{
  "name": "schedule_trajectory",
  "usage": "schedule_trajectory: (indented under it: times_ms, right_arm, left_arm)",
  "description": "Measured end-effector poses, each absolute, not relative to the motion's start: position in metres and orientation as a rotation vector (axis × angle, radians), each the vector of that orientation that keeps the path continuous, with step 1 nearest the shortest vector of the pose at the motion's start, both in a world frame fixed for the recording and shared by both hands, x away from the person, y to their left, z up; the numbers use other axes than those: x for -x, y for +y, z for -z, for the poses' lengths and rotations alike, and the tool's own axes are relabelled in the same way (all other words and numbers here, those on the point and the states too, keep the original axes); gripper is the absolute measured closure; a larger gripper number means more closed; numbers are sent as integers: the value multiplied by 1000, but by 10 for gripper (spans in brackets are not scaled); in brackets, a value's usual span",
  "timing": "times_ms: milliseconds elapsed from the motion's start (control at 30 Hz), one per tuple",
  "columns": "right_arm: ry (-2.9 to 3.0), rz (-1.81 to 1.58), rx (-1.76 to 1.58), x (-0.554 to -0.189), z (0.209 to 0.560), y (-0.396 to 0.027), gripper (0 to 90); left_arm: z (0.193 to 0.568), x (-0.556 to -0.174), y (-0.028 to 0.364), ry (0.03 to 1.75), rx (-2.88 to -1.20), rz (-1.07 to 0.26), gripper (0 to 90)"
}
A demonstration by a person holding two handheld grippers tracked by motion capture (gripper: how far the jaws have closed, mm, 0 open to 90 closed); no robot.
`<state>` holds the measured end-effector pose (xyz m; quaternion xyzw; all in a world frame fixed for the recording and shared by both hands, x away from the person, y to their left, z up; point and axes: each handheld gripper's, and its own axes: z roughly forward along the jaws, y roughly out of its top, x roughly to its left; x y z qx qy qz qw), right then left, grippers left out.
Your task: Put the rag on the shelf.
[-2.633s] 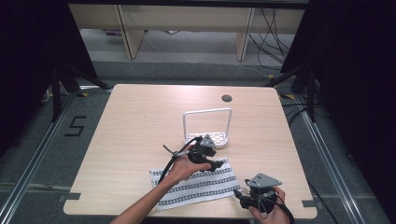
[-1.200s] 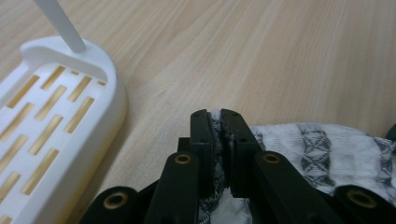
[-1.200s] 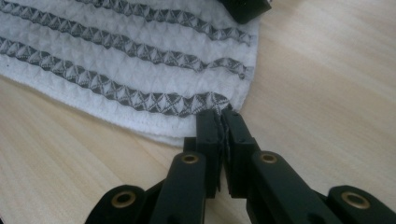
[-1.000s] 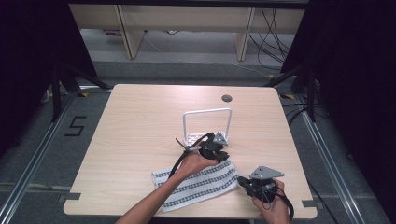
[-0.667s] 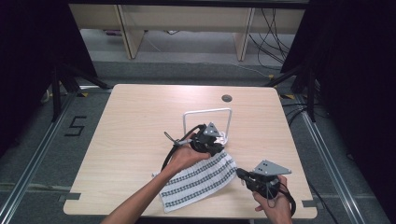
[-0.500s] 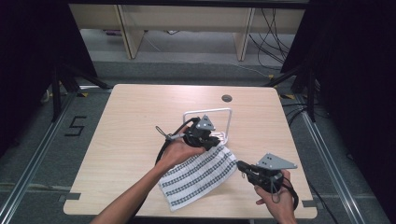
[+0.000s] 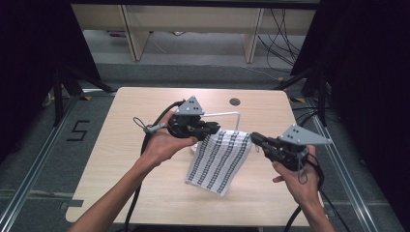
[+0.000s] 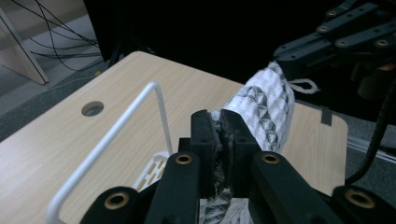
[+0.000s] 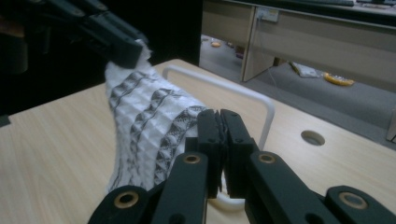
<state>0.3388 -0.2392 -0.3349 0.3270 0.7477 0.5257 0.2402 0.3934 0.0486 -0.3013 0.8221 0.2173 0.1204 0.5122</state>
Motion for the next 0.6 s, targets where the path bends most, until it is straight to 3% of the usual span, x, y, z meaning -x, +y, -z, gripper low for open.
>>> schedule_trajectory:
  times_ms: [600]
  right_arm:
    - [2010, -1417, -868, -390, 282, -224, 881]
  left_arm:
    - [262, -422, 60, 622, -1884, -345, 836]
